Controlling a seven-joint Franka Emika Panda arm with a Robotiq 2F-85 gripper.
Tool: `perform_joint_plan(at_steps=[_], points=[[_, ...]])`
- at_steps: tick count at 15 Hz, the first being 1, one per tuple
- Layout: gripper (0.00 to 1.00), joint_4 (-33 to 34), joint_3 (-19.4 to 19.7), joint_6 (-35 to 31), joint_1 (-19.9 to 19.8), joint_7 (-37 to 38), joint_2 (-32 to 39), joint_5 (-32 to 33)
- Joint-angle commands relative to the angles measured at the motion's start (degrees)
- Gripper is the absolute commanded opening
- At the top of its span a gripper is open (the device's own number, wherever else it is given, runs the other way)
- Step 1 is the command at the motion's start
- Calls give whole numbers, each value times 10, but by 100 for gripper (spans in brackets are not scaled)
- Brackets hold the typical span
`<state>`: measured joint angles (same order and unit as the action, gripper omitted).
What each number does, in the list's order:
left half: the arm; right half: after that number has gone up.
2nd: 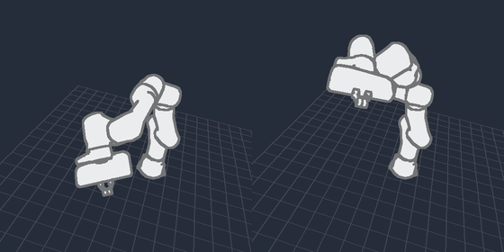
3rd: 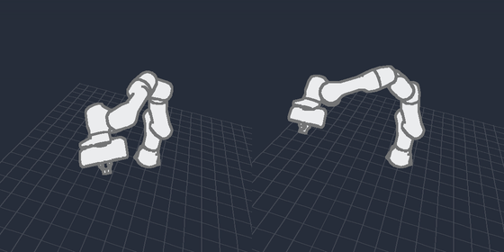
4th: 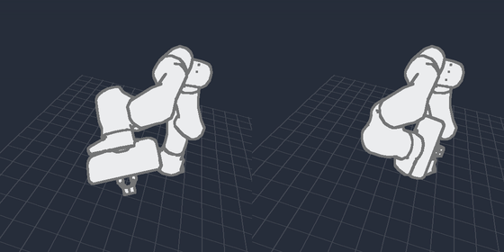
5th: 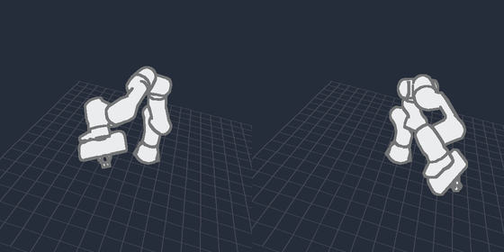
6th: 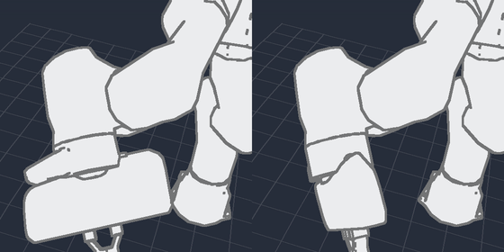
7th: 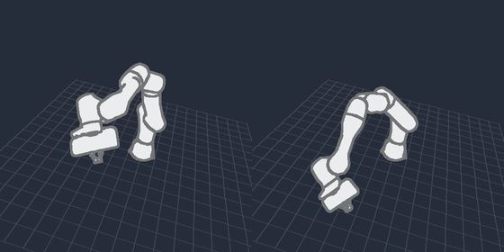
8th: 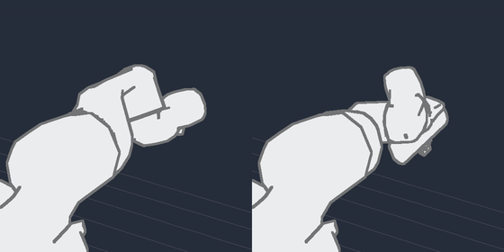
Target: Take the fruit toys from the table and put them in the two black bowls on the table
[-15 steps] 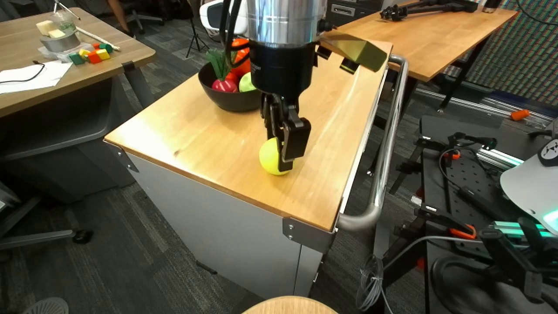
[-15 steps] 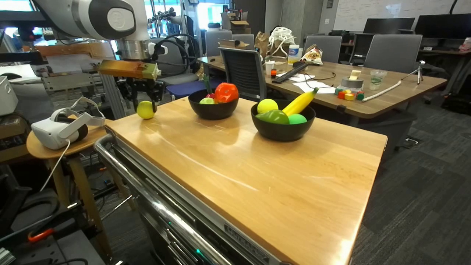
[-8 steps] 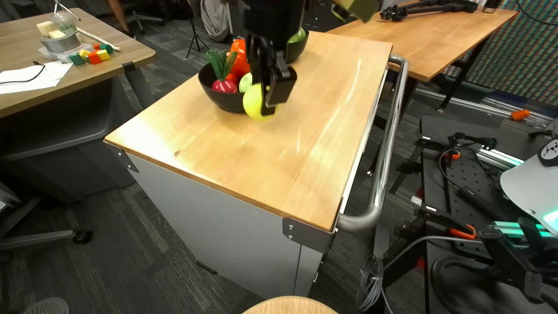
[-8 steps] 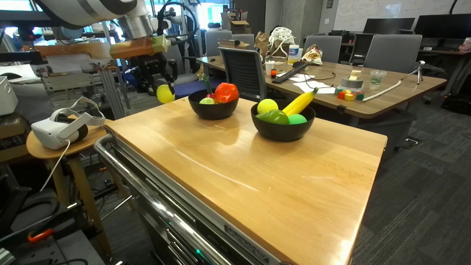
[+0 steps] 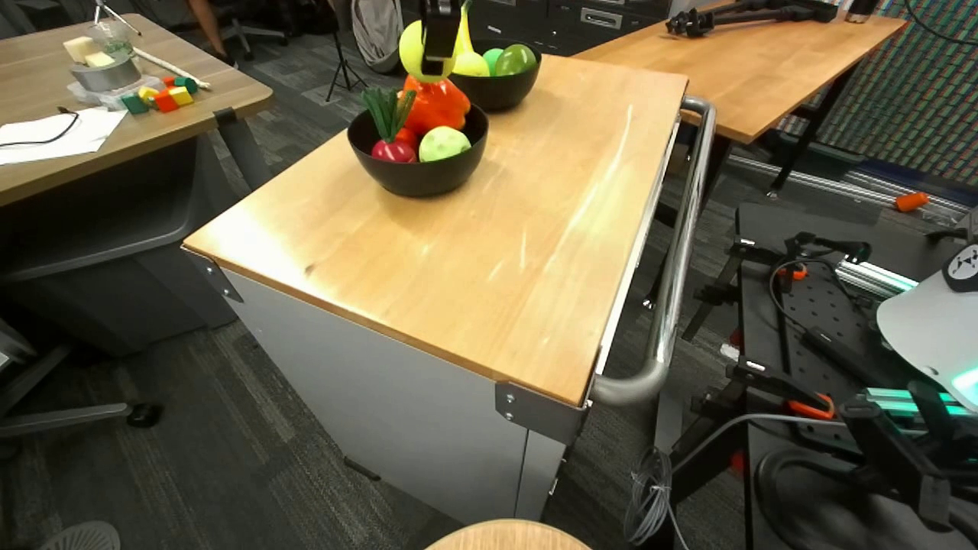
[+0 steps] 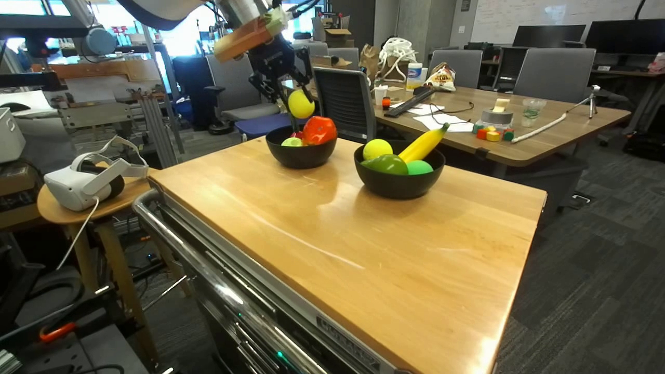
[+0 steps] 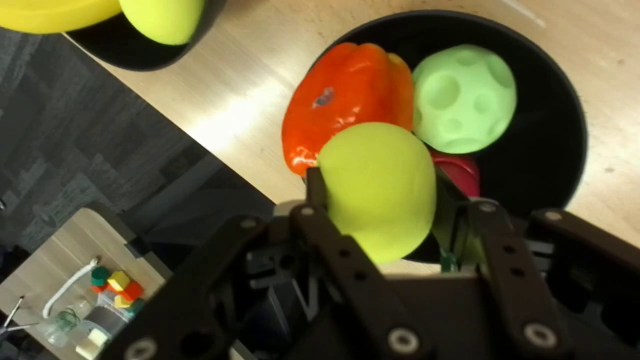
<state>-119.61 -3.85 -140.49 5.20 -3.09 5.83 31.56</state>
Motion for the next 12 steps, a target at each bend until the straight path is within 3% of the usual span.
perform_joint_plan(at_steps=[1, 9, 10, 12], points=[[25, 69, 7, 1, -5, -4, 79, -34], [26, 136, -5, 17, 7, -45, 135, -103], [75, 141, -4, 24, 10, -45, 139, -100], [80, 147, -3, 41, 13, -45, 145, -100]])
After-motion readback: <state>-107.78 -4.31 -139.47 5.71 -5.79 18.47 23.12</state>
